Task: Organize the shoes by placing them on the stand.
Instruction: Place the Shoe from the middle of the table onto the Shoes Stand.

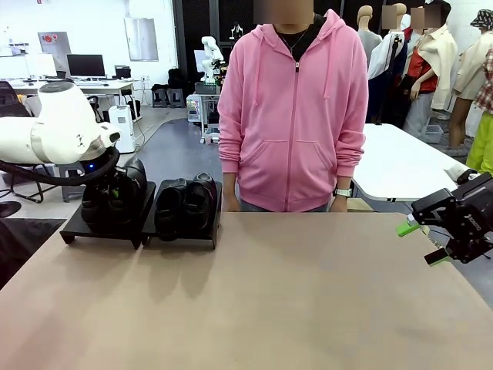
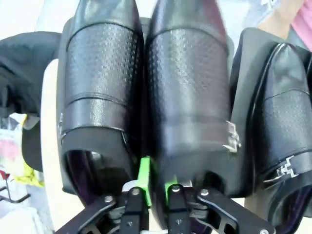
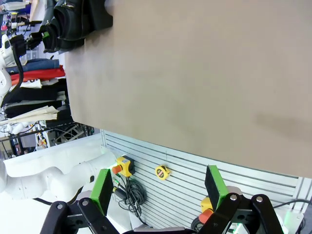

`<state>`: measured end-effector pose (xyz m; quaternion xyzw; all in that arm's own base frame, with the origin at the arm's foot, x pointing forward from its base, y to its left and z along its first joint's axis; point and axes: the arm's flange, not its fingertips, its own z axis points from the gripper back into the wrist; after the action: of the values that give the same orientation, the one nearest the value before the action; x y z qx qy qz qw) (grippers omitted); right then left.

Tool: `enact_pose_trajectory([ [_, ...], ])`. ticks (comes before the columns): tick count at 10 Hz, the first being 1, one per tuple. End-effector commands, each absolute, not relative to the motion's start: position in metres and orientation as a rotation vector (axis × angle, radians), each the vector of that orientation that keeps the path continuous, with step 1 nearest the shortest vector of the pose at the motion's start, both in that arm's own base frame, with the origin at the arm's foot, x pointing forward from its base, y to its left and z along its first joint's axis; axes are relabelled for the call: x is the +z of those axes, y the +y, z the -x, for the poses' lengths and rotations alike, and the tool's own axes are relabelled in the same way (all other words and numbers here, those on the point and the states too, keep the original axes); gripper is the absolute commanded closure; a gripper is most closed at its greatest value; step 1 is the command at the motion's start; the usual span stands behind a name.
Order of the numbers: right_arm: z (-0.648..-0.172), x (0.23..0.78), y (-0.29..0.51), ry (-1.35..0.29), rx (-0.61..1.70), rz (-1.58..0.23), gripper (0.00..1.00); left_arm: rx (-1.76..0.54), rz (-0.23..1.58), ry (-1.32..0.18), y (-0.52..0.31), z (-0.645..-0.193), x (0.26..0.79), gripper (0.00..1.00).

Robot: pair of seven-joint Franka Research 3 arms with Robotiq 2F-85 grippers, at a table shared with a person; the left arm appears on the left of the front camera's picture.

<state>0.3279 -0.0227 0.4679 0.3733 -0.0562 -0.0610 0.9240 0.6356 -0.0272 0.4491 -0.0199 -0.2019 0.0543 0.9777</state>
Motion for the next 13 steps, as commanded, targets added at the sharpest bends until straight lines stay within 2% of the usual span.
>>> enact_pose_trajectory([
  [1,-0.329,0.47,-0.021,-0.116,-0.138,-0.792,0.0,0.116,0.02,-0.439,-0.031,-0.637,0.454,0.0],
  [4,-0.329,0.47,-0.021,-0.116,-0.138,-0.792,0.0,0.093,0.011,-0.487,-0.034,-0.612,0.469,0.0],
  [6,-0.329,0.47,-0.021,-0.116,-0.138,-0.792,0.0,0.02,0.024,-0.525,-0.047,-0.565,0.499,0.0],
  [8,-0.329,0.47,-0.021,-0.116,-0.138,-0.792,0.0,-0.032,0.065,-0.48,-0.064,-0.503,0.534,0.0],
  [10,-0.329,0.47,-0.021,-0.116,-0.138,-0.792,0.0,-0.194,0.326,-0.223,-0.074,-0.437,0.55,0.0],
  [13,-0.329,0.47,-0.021,-0.116,-0.138,-0.792,0.0,-0.369,0.594,-0.056,-0.073,-0.364,0.531,0.0],
])
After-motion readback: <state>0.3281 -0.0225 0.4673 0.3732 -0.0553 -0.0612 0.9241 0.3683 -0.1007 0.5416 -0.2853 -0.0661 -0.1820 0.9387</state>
